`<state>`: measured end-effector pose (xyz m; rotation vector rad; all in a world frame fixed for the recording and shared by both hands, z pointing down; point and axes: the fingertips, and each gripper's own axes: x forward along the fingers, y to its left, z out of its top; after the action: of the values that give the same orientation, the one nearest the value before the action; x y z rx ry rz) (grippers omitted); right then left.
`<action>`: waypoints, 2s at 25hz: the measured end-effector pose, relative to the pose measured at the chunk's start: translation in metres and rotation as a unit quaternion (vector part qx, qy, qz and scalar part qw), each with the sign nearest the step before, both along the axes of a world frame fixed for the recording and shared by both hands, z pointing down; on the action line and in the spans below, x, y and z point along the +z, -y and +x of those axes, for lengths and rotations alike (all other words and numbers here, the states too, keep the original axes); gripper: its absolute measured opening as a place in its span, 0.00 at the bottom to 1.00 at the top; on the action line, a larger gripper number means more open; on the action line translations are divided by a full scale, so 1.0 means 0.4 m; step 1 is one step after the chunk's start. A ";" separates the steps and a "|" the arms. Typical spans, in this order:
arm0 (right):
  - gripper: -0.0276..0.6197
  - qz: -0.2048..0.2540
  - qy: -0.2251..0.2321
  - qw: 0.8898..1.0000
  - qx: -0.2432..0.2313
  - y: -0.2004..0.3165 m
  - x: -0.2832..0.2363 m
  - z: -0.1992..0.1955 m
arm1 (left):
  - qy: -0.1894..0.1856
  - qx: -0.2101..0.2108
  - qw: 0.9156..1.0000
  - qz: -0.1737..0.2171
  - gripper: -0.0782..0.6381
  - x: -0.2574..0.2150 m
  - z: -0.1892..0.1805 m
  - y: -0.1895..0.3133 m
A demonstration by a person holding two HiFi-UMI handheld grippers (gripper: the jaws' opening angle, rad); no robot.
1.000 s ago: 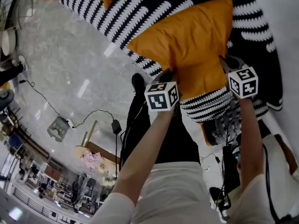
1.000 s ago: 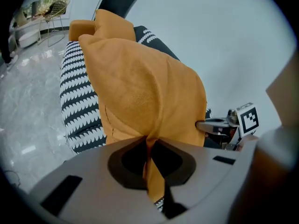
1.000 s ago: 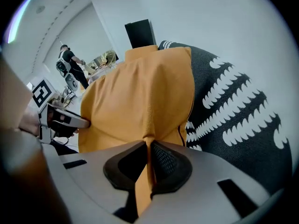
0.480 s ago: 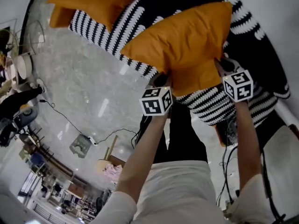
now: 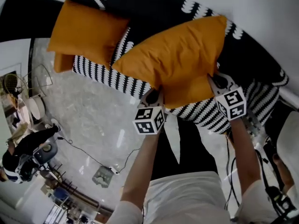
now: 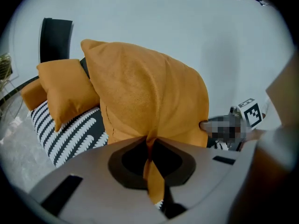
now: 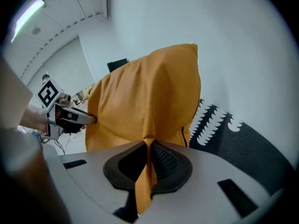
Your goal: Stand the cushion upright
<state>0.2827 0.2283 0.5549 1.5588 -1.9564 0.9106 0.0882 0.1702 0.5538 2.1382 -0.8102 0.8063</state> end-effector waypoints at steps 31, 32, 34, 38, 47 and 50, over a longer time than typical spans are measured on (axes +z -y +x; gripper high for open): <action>0.11 0.104 -0.052 0.943 0.311 0.149 -0.023 0.187 | -0.108 0.271 0.948 0.128 0.14 -0.074 0.413 0.454; 0.11 0.088 -0.054 0.943 0.316 0.167 0.014 0.183 | -0.100 0.271 0.950 0.117 0.15 -0.034 0.413 0.481; 0.15 0.050 -0.039 0.941 0.331 0.185 0.093 0.183 | -0.081 0.273 0.955 0.089 0.18 0.043 0.407 0.513; 0.23 0.039 -0.017 0.938 0.345 0.145 0.130 0.227 | -0.096 0.250 0.961 0.063 0.26 0.071 0.422 0.492; 0.37 0.028 -0.003 0.929 0.368 0.088 0.109 0.202 | -0.079 0.183 0.980 0.022 0.38 0.080 0.285 0.549; 0.37 0.025 -0.002 0.932 0.361 0.071 0.118 0.164 | -0.078 0.183 0.980 0.023 0.35 0.075 0.239 0.528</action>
<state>0.3483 0.2001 0.6020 2.3638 -1.3939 1.1195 0.1837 -0.0409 0.5840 2.3957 -0.3603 0.7931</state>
